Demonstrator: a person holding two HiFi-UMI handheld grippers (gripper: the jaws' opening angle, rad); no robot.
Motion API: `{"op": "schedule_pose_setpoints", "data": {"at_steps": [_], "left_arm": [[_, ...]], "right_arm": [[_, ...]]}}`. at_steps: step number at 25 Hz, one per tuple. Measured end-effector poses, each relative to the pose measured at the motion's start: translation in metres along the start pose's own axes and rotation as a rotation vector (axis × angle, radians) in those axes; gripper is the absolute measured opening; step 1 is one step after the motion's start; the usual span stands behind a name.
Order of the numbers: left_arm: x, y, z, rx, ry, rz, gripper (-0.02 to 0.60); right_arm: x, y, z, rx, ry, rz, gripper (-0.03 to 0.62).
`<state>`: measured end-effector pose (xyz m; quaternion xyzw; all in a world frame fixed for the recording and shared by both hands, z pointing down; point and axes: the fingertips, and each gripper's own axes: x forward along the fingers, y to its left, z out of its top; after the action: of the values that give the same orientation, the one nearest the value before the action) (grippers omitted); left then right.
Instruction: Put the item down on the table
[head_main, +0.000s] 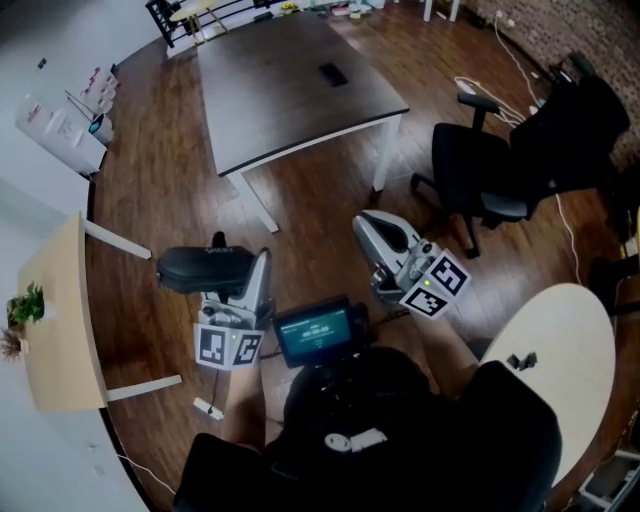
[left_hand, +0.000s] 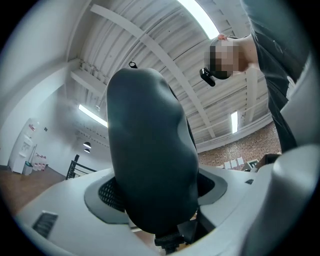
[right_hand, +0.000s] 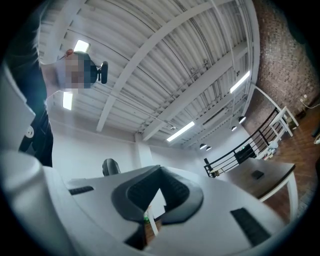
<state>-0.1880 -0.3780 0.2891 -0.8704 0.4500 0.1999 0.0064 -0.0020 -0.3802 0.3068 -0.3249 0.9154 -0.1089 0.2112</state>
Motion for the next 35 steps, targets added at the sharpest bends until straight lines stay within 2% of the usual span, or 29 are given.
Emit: {"op": "schedule_pose_setpoints", "data": {"at_steps": [9,20,25,30,35], "left_arm": [[0.037,0.071,-0.016,-0.019,0.010,-0.014,0.354],[0.082,0.121,-0.043,-0.042,0.026,-0.028,0.354],[0.127,0.146,-0.063,-0.020,0.038,-0.008,0.354],[0.196,0.187,-0.077,0.004,0.053,-0.002,0.353],[0.260,0.220,-0.097,0.027,0.066,0.016,0.354]], "right_arm": [[0.069,-0.037,-0.018,-0.020,0.001,-0.009,0.003],[0.110,-0.086,-0.029,-0.051,0.028,-0.035,0.003],[0.136,-0.140,-0.030,-0.030,0.020,-0.025,0.003],[0.183,-0.210,-0.018,-0.025,0.004,-0.023,0.003],[0.219,-0.273,-0.012,-0.014,0.035,-0.018,0.003]]}}
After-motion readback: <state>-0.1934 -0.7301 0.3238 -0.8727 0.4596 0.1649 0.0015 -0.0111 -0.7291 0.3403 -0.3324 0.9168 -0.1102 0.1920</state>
